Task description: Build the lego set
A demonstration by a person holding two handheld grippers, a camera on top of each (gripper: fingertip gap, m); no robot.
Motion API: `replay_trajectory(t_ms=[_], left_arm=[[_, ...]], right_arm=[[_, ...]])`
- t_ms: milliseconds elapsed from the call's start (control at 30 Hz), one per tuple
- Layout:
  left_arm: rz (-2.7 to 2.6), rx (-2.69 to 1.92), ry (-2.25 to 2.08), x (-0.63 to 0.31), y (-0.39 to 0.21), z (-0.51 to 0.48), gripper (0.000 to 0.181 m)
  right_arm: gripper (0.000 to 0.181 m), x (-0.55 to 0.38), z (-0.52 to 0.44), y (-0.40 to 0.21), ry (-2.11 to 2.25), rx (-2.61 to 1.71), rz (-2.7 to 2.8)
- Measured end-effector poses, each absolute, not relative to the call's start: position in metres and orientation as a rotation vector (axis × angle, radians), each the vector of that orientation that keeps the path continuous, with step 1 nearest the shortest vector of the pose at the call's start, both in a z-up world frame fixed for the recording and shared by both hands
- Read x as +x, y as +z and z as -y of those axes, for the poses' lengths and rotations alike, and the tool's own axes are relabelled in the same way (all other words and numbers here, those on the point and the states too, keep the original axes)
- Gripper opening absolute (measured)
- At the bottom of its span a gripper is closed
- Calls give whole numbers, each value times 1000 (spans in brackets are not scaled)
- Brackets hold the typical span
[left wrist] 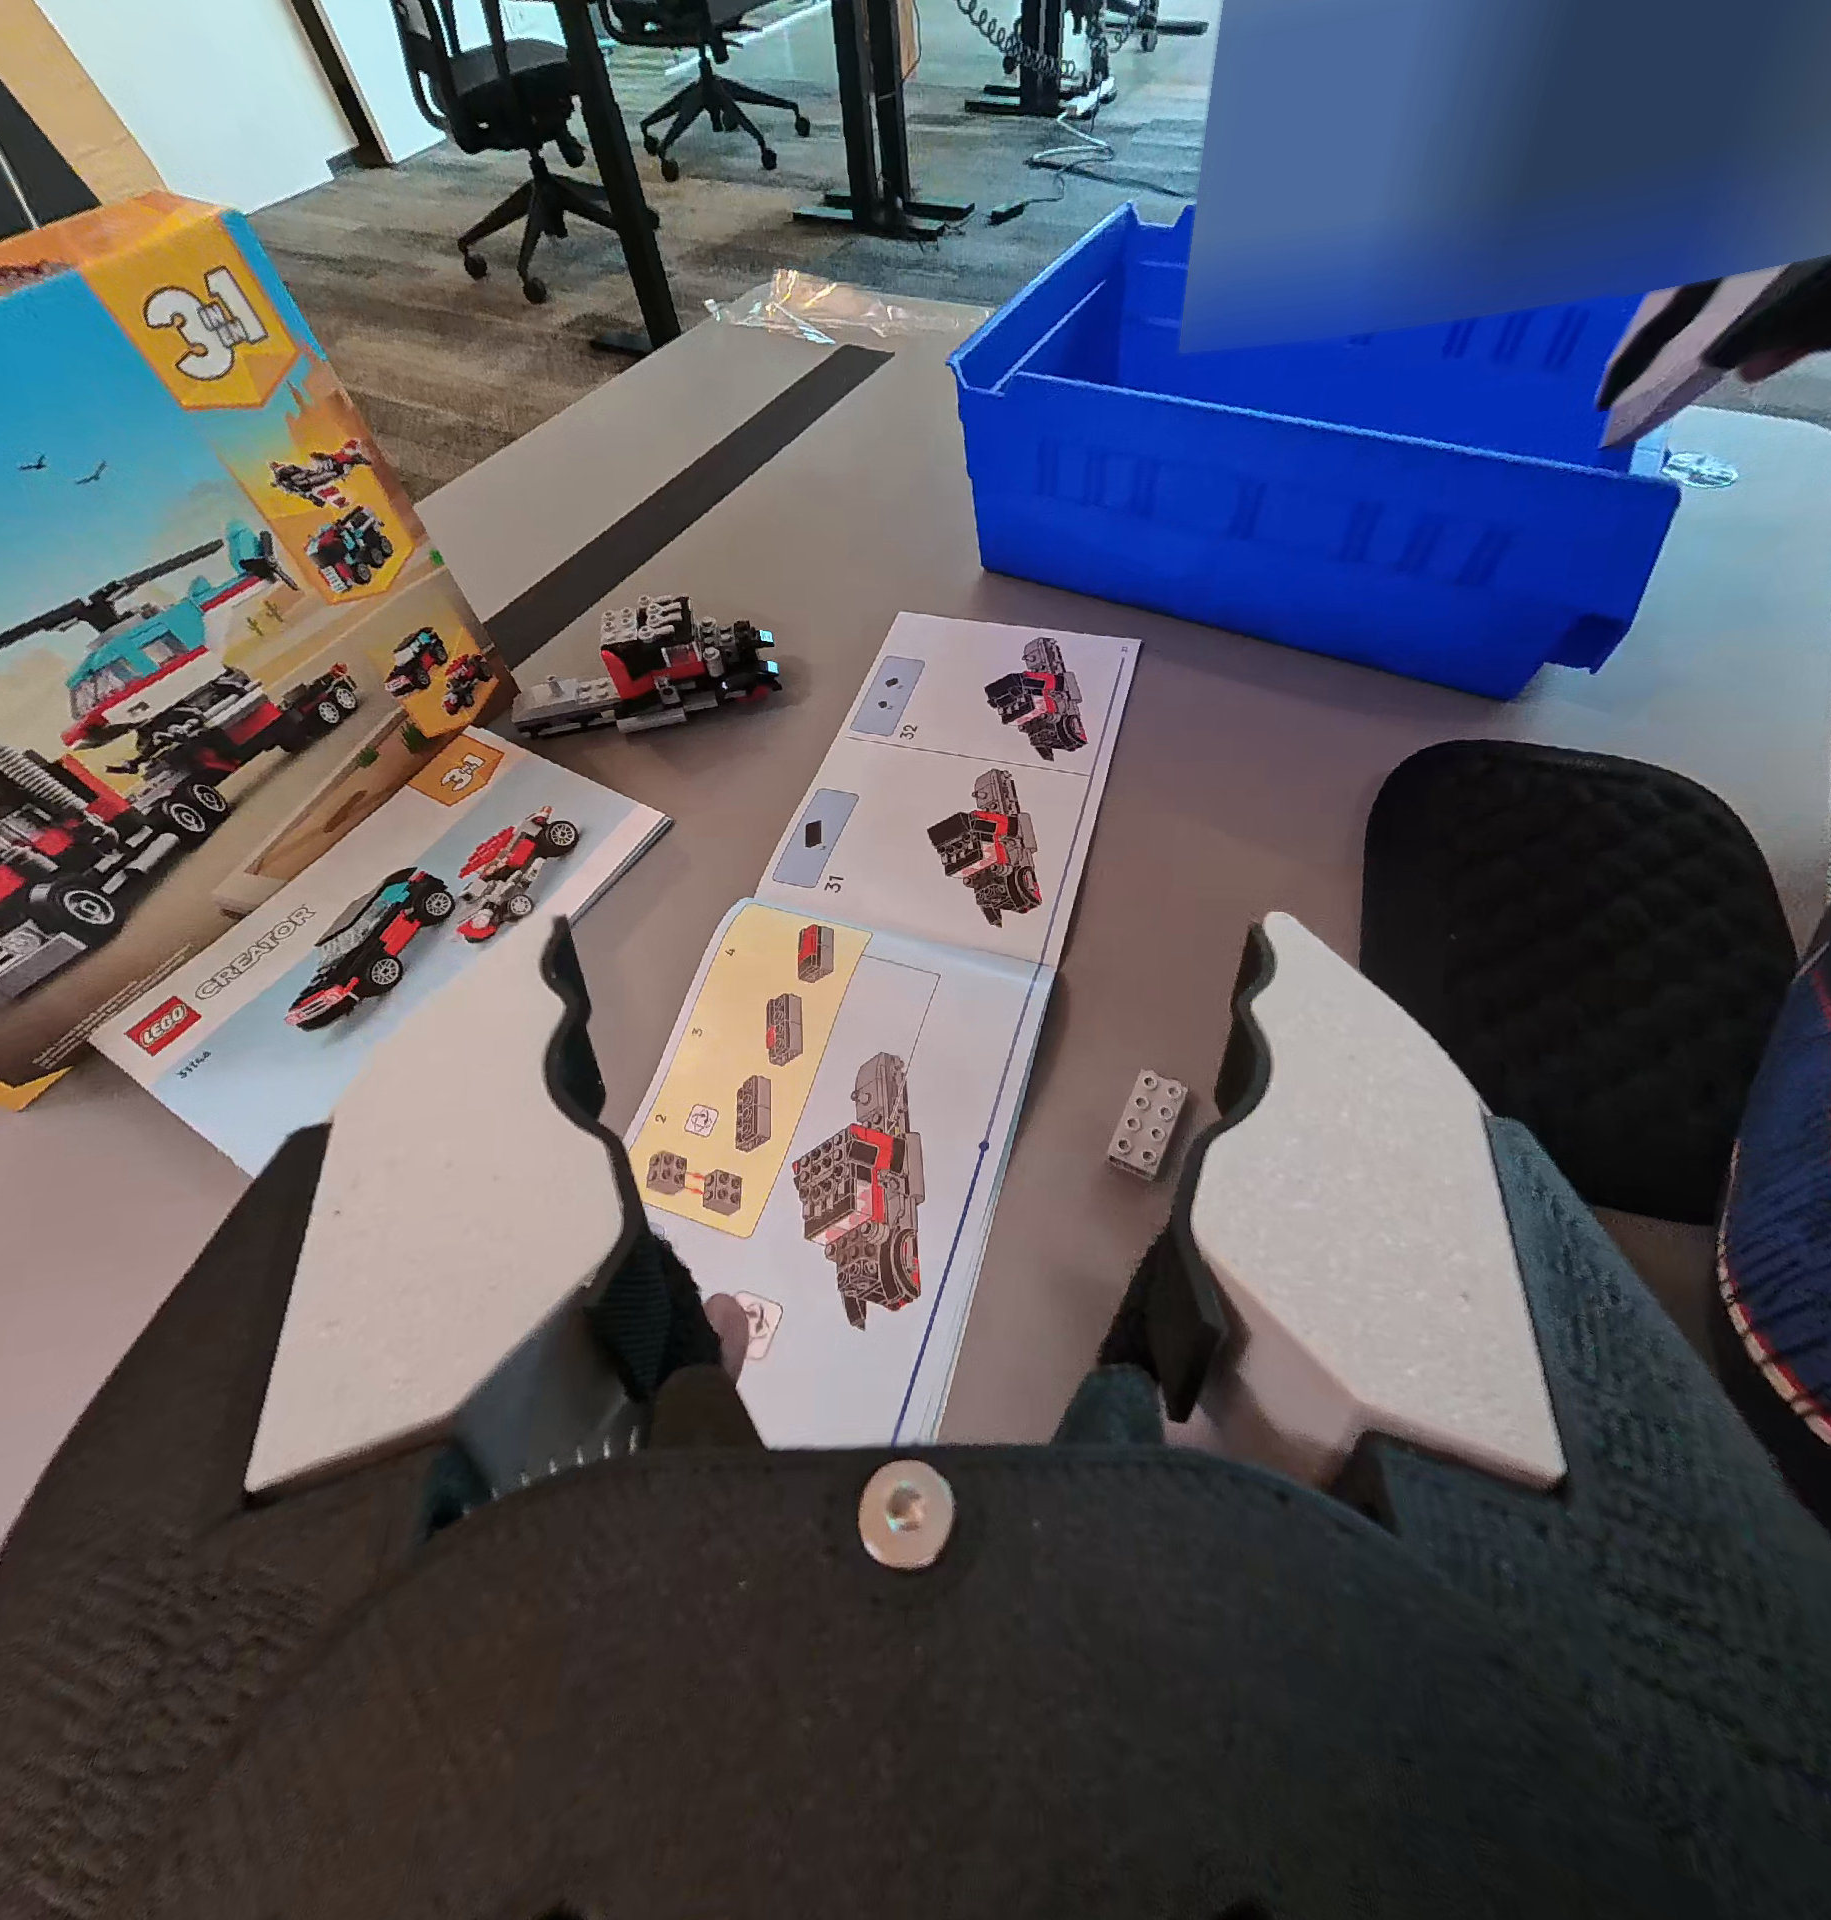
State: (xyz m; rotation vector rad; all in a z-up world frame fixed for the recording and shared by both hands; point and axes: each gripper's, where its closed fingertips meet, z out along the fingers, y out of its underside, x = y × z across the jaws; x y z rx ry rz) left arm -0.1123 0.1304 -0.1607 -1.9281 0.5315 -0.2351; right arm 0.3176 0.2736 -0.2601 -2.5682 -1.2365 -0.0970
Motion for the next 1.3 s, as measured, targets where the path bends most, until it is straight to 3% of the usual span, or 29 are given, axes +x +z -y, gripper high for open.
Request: replay_trajectory(t_ms=[133,233,367,433,467,500,633,833,1067,1167,1300], left_arm=[[-523,-1904,-244,-119,-162,-118,116],[-482,-1885,-259,-130,-163,-109,116],[-425,-1878,-260,-147,-166,-101,115],[-415,-1878,-259,-152,-167,-98,115],[-416,-1877,-256,-153,-167,-97,115],[-419,-1875,-255,-154,-167,-96,115],[-428,-1875,-254,-154,-169,-96,115],[-441,-1871,-257,-152,-170,-95,115],[-457,-1856,-277,-149,-174,-95,114],[-466,-1857,-269,-151,-174,-91,114],[-454,-1852,-257,-159,-172,-87,114]], right_arm=[[32,317,-280,-273,-322,-2741,1399],[24,324,-286,-282,-434,-2874,1373],[29,331,-280,-301,-450,-3043,1344],[27,330,-278,-303,-390,-3079,1328],[11,325,-275,-304,-291,-3083,1367],[2,321,-272,-306,-210,-3062,1430],[0,301,-268,-301,27,-2860,1566],[0,308,-285,-260,-51,-2649,1418],[31,322,-274,-284,-321,-2997,1393],[34,324,-276,-294,-382,-3066,1379],[23,328,-275,-304,-346,-3174,1331]])
